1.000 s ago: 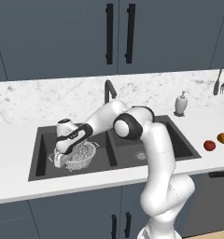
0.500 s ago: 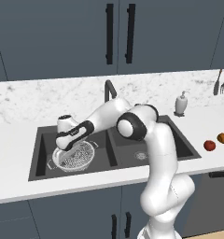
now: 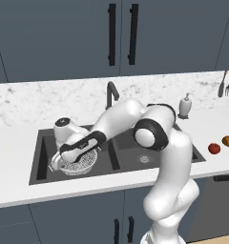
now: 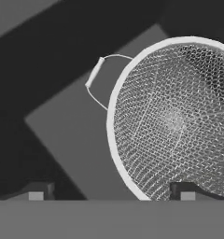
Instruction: Put the colander in the sink, put the peach, peach, apple in the colander, and turn on the sink faucet and pour water over the colander.
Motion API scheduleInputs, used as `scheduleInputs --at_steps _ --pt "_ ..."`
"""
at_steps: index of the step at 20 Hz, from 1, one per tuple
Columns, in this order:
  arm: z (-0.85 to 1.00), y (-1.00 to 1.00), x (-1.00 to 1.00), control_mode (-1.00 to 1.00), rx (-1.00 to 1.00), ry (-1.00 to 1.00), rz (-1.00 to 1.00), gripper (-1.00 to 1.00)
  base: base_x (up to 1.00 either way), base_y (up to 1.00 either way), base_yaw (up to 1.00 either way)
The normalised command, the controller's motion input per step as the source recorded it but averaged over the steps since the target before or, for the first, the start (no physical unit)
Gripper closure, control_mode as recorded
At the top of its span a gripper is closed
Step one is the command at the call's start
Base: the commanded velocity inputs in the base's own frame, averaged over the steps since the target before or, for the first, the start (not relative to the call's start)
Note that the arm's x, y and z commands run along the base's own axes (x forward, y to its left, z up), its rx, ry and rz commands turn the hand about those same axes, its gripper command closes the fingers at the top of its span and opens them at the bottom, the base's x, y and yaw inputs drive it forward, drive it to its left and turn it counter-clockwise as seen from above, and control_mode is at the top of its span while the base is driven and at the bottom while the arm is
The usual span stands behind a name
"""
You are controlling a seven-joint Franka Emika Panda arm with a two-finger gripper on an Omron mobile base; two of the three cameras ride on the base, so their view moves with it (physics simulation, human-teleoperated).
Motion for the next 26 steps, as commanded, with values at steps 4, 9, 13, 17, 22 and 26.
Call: scheduleInputs --at_steps 4,9,13,17,22,26 --pt "0.72 0.00 -0.51 -1.00 0.09 -0.20 -0.06 -1.00 0.00 0.00 0.00" --pt "0.69 0.04 -0.63 -1.00 0.21 -0.02 -0.15 -1.00 0.00 0.00 0.00" --pt "0.57 0.09 -0.68 -1.00 0.25 0.00 -0.23 -1.00 0.00 0.00 0.00" --pt "0.41 0.21 -0.64 -1.00 0.32 0.00 -0.33 -1.00 0.00 0.00 0.00" --pt "0.27 0.41 -0.45 -1.00 0.19 0.00 -0.37 -1.00 0.00 0.00 0.00" --pt "0.32 0.42 -0.25 -1.00 0.12 0.13 -0.43 -1.00 0.00 0.00 0.00"
